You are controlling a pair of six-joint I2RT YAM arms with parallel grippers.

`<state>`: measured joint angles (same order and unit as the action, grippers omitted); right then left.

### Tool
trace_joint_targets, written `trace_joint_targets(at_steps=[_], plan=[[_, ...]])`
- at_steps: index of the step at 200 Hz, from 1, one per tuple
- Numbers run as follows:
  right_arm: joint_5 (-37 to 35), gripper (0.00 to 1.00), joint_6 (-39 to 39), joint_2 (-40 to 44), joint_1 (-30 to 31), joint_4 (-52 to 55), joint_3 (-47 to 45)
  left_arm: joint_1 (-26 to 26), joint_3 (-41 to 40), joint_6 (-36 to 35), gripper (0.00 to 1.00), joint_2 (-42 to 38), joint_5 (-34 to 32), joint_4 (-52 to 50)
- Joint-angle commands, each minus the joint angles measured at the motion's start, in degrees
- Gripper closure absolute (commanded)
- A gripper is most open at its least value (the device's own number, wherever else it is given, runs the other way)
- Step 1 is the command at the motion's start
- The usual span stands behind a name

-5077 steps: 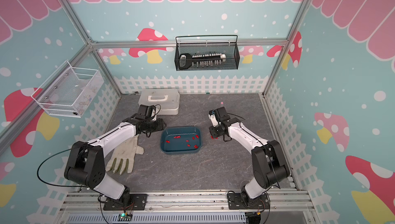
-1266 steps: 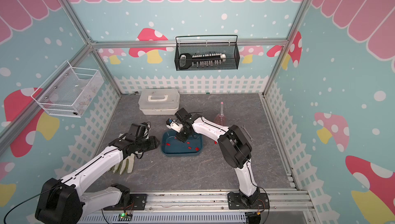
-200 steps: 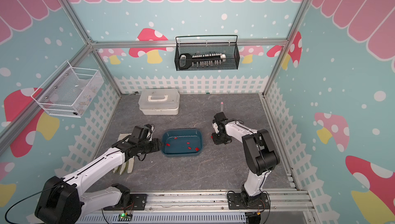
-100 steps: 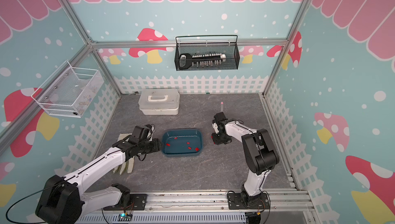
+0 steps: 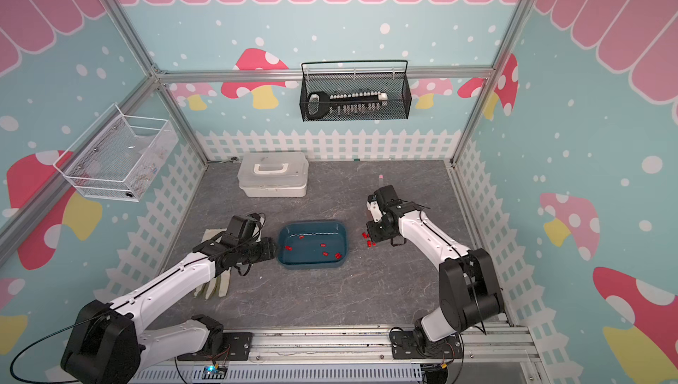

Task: Take the screw protection sleeves out of the storage box
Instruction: Place the screw protection sleeve at the center of the board, then pick up the screw protection sleeve from the storage box.

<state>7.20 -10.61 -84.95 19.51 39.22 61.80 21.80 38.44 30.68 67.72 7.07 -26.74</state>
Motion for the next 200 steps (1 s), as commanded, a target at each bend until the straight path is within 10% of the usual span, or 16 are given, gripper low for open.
trace_joint_targets(at_steps=[1,116,200], plan=[[4.7,0.68,1.1,3.9,-0.2,3.2,2.7,0.3,1.9,-0.5,0.57,-1.0,-2.3,0.2],[13.8,0.66,5.6,13.0,3.8,10.1,6.4,7.1,10.1,-7.3,0.59,-0.9,-8.4,-2.9],[11.8,0.68,8.5,15.0,3.7,9.1,3.2,13.8,33.5,-21.2,0.58,22.9,-9.7,-15.6]])
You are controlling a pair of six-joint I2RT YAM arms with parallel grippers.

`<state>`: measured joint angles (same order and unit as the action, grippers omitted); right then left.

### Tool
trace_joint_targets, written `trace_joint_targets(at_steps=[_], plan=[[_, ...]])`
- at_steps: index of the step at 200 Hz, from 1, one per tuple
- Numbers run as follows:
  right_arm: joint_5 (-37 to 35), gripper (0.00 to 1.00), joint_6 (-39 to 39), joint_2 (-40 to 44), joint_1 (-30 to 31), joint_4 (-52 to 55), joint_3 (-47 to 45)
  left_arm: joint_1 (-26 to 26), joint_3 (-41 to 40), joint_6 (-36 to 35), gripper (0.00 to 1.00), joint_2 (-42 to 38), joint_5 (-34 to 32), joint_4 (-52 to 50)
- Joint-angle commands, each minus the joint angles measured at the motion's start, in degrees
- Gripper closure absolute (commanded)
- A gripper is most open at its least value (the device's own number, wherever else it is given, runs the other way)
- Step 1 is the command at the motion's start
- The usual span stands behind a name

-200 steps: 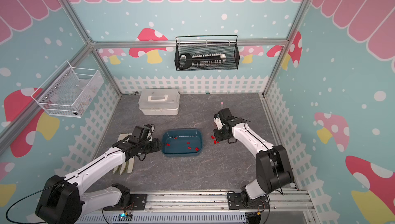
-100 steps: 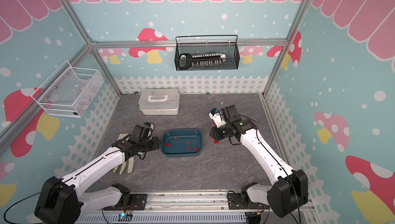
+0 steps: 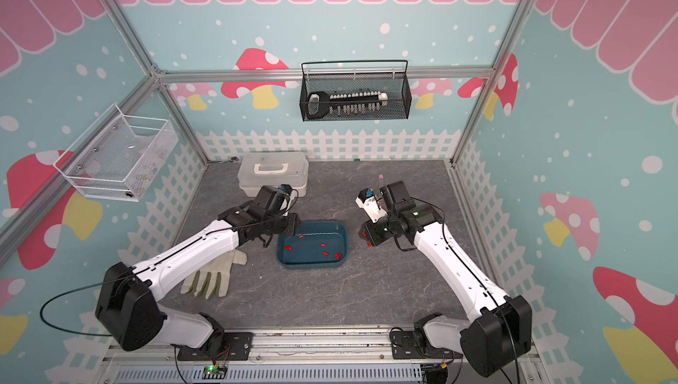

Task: Take the screw protection sleeves out of the storage box
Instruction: Pick up the screw protection sleeve from the storage box.

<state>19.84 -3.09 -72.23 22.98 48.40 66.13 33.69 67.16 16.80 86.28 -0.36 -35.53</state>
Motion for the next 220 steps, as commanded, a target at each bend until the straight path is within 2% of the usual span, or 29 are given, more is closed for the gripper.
trace_joint_targets(at_steps=[1,45,80,105,136,173,198,220], plan=[[-0.9,0.68,0.9,2.3,0.2,-0.1,-1.2,1.9,4.9,-7.3,0.58,4.6,-2.3,-7.0],[0.1,0.68,0.2,4.5,0.1,-1.7,-2.3,2.2,7.1,-6.3,0.58,9.4,-3.6,-8.9],[8.8,0.68,0.3,2.3,0.9,-5.1,-2.3,2.1,4.5,-0.5,0.59,6.6,-8.0,-8.1],[8.1,0.67,3.1,-2.8,5.1,-4.0,2.1,1.0,2.4,4.6,0.60,3.5,-9.0,-7.1],[4.0,0.57,8.9,-13.5,13.0,-1.1,11.5,-5.9,-2.8,11.2,0.60,-2.2,-4.3,-4.2],[7.4,0.62,14.3,-26.8,15.3,2.9,23.6,-14.9,-8.1,14.8,0.59,-8.2,2.6,-2.1],[5.0,0.63,16.8,-33.7,18.1,3.3,31.5,-20.2,-12.0,15.6,0.59,-8.8,8.8,-0.2],[3.0,0.64,18.7,-40.1,20.5,4.2,37.9,-22.2,-14.9,15.5,0.59,-8.0,11.9,1.8]])
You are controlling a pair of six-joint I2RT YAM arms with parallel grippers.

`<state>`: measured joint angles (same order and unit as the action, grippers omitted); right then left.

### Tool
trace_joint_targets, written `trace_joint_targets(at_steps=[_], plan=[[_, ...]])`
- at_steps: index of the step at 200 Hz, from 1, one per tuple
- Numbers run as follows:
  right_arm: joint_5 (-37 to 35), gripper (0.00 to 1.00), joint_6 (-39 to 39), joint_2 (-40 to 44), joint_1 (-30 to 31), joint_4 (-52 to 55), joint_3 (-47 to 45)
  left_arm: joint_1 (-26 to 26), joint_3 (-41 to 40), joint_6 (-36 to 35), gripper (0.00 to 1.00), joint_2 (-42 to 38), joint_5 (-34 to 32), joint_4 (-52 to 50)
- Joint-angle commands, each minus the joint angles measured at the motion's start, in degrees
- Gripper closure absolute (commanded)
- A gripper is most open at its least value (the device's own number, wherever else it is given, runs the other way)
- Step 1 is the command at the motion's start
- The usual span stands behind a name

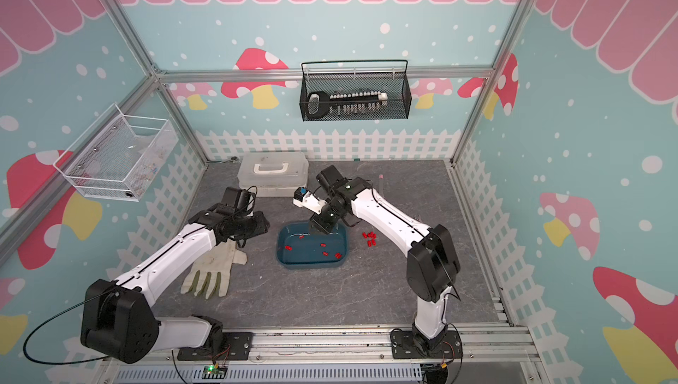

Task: Take the screw protection sleeves out of the storage box
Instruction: Pick up the screw protection sleeve from the storage box.

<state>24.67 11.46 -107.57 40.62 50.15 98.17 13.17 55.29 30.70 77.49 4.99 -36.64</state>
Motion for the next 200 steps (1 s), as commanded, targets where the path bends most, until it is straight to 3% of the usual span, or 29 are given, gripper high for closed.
trace_joint_targets(at_steps=[1,51,126,200], plan=[[-2.1,0.64,4.3,-5.2,3.1,2.4,6.3,-1.7,-3.1,1.6,0.59,0.9,6.6,3.0],[-6.0,0.66,9.7,-14.7,6.1,2.8,13.5,-1.8,-6.7,2.1,0.59,4.3,8.3,8.4],[-11.4,0.74,13.5,-20.6,6.2,2.6,15.4,-2.8,-10.7,5.4,0.59,1.9,11.3,13.0],[-13.9,0.68,14.2,-24.5,6.1,0.4,15.1,-2.8,-15.9,7.5,0.59,-2.6,13.0,17.8]])
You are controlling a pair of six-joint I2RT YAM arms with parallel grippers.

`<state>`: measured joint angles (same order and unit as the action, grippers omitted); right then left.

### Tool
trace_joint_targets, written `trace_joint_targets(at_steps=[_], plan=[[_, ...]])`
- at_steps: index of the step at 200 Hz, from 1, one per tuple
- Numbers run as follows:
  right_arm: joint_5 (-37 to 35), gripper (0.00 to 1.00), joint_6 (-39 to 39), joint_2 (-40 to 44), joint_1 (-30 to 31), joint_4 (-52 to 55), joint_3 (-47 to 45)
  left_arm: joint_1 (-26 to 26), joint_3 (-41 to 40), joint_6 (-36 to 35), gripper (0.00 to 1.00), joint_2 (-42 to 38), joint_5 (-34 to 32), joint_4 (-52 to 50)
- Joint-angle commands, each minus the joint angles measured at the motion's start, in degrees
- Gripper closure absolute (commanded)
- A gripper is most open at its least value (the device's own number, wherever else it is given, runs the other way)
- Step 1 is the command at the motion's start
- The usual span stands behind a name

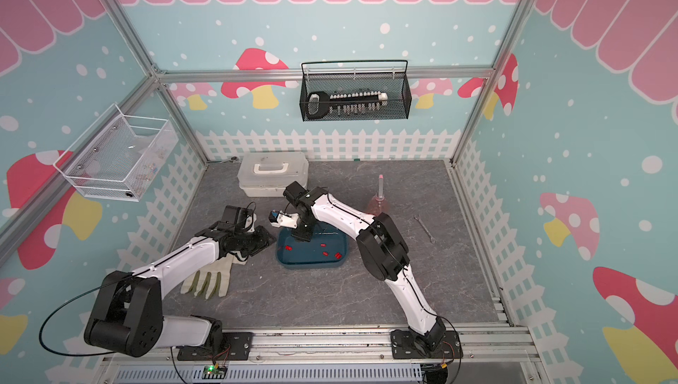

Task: Take the screw protection sleeves out of the storage box
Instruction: Pick up the screw protection sleeve from the storage box.

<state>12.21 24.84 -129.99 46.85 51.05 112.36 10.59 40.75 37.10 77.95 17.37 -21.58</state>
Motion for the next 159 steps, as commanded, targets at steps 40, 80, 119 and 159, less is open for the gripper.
trace_joint_targets(at_steps=[40,80,119,159], plan=[[-3.7,0.66,1.4,-3.4,0.0,-1.4,1.2,-0.2,-4.8,2.7,0.59,-7.2,-1.2,4.4],[-3.2,0.62,0.9,-3.5,-0.2,-3.4,1.3,-0.2,-5.6,3.0,0.59,-9.3,-1.6,4.4],[-3.3,0.63,1.5,-5.9,-0.1,-3.8,3.2,-0.2,-6.1,3.3,0.59,-10.0,-2.0,4.3],[-3.7,0.63,1.8,-7.0,-0.2,-5.5,2.3,-0.2,-6.2,3.3,0.59,-10.0,-1.8,4.3]])
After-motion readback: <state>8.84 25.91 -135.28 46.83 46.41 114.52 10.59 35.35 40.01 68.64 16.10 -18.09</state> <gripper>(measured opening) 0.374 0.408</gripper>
